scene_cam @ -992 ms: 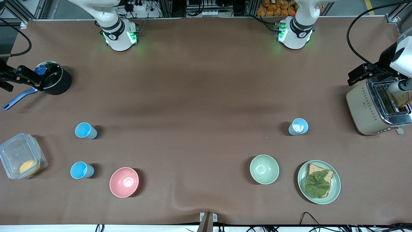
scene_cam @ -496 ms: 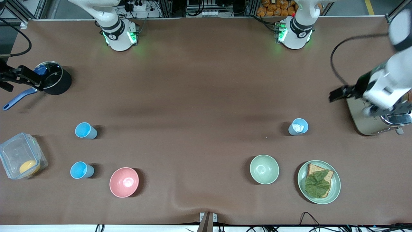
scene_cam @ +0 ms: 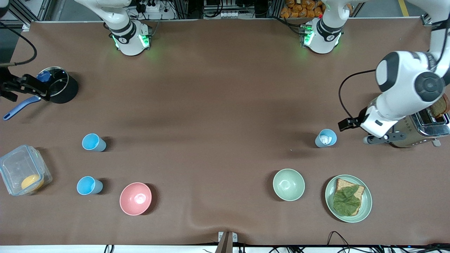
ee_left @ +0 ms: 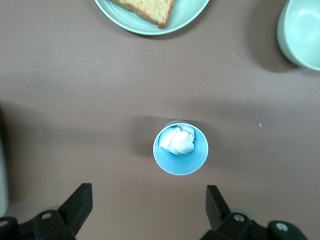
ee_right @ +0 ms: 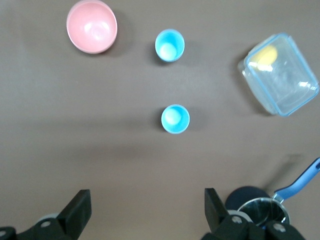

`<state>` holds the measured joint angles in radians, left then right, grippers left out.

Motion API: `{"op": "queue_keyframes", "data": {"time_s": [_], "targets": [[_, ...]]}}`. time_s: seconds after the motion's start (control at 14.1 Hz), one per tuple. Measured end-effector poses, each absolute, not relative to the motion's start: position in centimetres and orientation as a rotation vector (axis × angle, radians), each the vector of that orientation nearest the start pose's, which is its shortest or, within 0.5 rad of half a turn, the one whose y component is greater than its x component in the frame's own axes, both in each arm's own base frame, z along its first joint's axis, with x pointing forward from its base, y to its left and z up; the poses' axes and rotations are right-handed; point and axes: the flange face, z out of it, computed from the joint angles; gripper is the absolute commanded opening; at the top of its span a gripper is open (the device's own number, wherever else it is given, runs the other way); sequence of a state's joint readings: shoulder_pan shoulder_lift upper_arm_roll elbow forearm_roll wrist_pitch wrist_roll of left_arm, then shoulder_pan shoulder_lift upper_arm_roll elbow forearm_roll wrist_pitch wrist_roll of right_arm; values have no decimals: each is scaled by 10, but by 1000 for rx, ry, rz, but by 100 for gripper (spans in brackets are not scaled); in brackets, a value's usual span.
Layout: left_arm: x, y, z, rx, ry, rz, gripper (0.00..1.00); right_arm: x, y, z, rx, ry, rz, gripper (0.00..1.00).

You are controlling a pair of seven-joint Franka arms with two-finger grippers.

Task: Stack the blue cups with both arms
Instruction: 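Grasp a blue cup with the left gripper while the right gripper reaches another, then move the left gripper's cup to mid-table while the right gripper grasps one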

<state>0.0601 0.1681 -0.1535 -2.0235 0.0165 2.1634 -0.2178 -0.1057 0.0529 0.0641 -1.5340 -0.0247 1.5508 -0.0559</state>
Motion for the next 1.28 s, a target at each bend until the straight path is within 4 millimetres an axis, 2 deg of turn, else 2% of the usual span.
{"op": "queue_keyframes", "data": {"time_s": [0.07,0.21,0.35,0.57,0.64,0.71,0.78,0.85,0.92,1.13,1.2,1.28], "targets": [[574,-51,354,-3145,-185,41,98,575,-32,588,-3159,-14,127,100],[571,-49,328,-3152,-190,18,89,598,-49,525,-3171,14,278,100],[567,-48,299,-3160,-196,-2,79,621,-78,449,-3149,69,391,100],[566,-47,269,-3168,-203,0,70,639,-122,339,-3107,146,491,100],[567,-47,260,-3171,-205,-3,61,642,-131,310,-3097,152,504,100],[568,-46,253,-3173,-207,-2,44,644,-135,286,-3091,154,514,100],[568,-46,246,-3174,-208,6,22,645,-135,267,-3087,150,521,100],[567,-46,240,-3175,-209,14,4,646,-133,254,-3083,143,525,100],[567,-46,237,-3175,-210,21,0,647,-130,245,-3081,136,524,100],[566,-46,232,-3175,-211,34,0,643,-123,225,-3069,118,557,100],[567,-47,232,-3176,-210,31,0,642,-120,219,-3066,111,568,67],[568,-49,235,-3178,-213,23,0,642,-117,214,-3063,105,577,26]]}}
